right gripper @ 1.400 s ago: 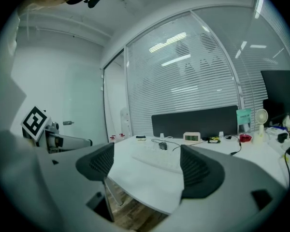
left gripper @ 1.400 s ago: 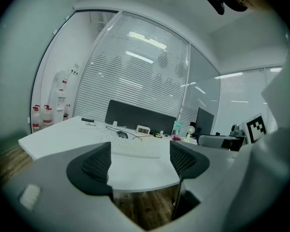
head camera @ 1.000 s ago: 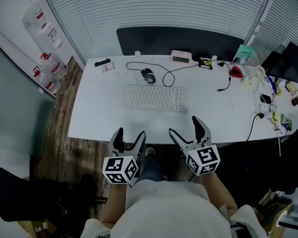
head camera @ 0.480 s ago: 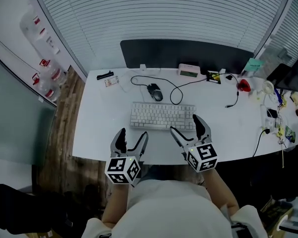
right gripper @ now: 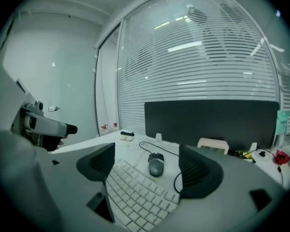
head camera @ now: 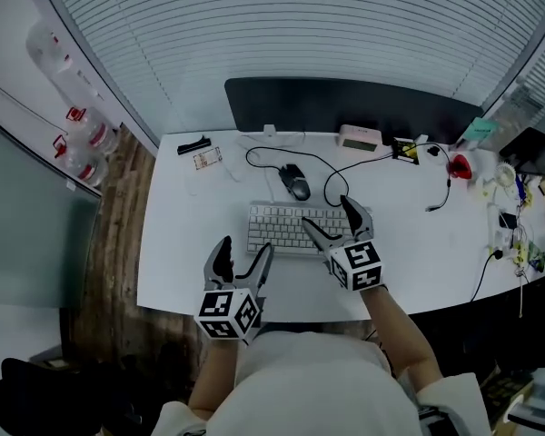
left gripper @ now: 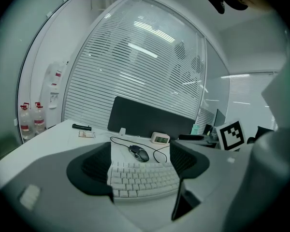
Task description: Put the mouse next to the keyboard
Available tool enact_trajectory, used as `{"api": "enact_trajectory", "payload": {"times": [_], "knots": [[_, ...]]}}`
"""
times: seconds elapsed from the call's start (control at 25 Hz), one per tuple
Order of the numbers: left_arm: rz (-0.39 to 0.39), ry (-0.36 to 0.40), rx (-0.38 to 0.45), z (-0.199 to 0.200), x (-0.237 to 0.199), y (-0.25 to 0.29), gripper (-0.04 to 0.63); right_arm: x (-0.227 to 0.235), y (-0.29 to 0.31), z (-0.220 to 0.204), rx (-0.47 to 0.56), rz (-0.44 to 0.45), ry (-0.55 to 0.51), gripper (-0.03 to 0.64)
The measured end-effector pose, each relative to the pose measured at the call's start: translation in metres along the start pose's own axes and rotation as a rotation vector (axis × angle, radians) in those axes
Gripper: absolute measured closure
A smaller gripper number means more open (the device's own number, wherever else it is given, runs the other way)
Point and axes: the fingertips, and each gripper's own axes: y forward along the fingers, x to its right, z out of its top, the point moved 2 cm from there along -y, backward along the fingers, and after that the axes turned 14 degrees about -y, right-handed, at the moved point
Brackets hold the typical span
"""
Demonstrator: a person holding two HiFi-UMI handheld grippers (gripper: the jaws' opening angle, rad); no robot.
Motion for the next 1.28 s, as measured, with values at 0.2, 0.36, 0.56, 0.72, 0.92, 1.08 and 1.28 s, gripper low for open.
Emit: {"api": "enact_trajectory", "payload": {"times": [0.2, 0.36, 0.56, 0.72, 0.92, 1.08, 1.28], "knots": [[0.003, -0.011, -0.025, 0.003, -0.019, 0.015, 0.230, 0.003, 0.053, -0.016, -0.070, 0.024, -0.002, 0.216], [0.006, -0.019, -0.034, 0.009, -0.031, 0.024, 0.230, 0.008, 0.092, -0.029, -0.137, 0.031, -0.005, 0.216], [0.001, -0.034, -0.046, 0.012, -0.046, 0.032, 0.230, 0.013, 0.135, -0.051, -0.231, 0.046, -0.015, 0.216], [-0.002, -0.056, -0.064, 0.011, -0.055, 0.037, 0.230, 0.012, 0.164, -0.070, -0.322, 0.075, -0.006, 0.216], [-0.003, -0.059, -0.074, 0.018, -0.067, 0.045, 0.230, 0.012, 0.186, -0.086, -0.409, 0.094, 0.011, 0.254], [-0.002, -0.065, -0.076, 0.023, -0.074, 0.050, 0.230, 0.012, 0.196, -0.099, -0.485, 0.119, 0.030, 0.306], [-0.013, -0.061, -0.086, 0.023, -0.075, 0.054, 0.230, 0.013, 0.199, -0.102, -0.502, 0.120, 0.038, 0.327]]}}
